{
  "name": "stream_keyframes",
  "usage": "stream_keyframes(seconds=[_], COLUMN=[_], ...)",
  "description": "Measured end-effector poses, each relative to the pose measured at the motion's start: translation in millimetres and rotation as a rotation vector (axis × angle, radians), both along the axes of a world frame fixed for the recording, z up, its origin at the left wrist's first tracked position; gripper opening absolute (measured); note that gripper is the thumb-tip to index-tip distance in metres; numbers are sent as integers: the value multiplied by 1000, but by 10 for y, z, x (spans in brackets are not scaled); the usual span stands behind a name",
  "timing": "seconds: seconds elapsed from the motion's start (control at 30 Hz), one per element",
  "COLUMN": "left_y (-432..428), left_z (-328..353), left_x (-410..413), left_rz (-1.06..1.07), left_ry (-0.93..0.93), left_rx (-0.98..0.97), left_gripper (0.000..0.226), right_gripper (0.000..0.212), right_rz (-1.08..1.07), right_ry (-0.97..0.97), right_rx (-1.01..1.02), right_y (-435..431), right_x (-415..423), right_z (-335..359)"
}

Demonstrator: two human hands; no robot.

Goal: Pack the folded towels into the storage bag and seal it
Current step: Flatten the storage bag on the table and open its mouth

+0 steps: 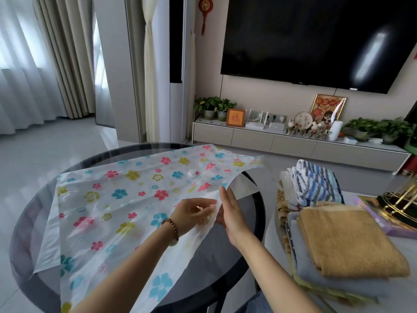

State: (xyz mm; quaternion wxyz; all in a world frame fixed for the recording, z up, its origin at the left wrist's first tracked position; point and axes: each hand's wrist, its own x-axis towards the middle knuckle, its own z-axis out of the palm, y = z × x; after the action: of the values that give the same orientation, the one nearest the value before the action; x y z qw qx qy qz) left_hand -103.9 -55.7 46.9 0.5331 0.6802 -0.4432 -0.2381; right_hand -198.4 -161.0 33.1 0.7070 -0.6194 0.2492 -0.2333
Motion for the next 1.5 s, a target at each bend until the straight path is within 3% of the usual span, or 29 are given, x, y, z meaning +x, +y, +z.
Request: stream_keyframes(seconds=[0.17,0.47,0.63,0.7,0.8,0.93,1.13,1.3,1.4,1.5], left_y=[42,101,22,-2,-44,-112,-373,-706,-898,-1018], left_z=[64,43,8,64,234,476,742,719,557,397], left_x=[-6,-92,-60,-26,32,228,335,146,-61,-226], left_rz=[43,-116,112,145,138,256,353,334,279,254], left_ry=[-169,33,-395,-337,-85,43,88,159,187,193], left_rx=[-42,-67,142,147,68,-115,-337,-371,-311,-254], left_gripper=[57,21,27,30,27,33,38,39,38,38], right_gripper=[82,85,77,69,58,30,41,14,32,35], right_rz=[-2,-54,-136,-174,-223,-257,-247,-110,-28,-19], right_ry=[-78,-80,-35,-34,2,34,214,475,442,329], right_rx=[54,13,-33,-56,-136,-232,-283,-260,-192,-221], right_y=[105,176,188,166,134,27,-334,-643,-775,-951], right_x=[0,-65,-55,-44,-57,-172,-528,-908,-1194,-1598], right_z=[13,-62,-87,-107,-98,-86,-144,-94,164,455])
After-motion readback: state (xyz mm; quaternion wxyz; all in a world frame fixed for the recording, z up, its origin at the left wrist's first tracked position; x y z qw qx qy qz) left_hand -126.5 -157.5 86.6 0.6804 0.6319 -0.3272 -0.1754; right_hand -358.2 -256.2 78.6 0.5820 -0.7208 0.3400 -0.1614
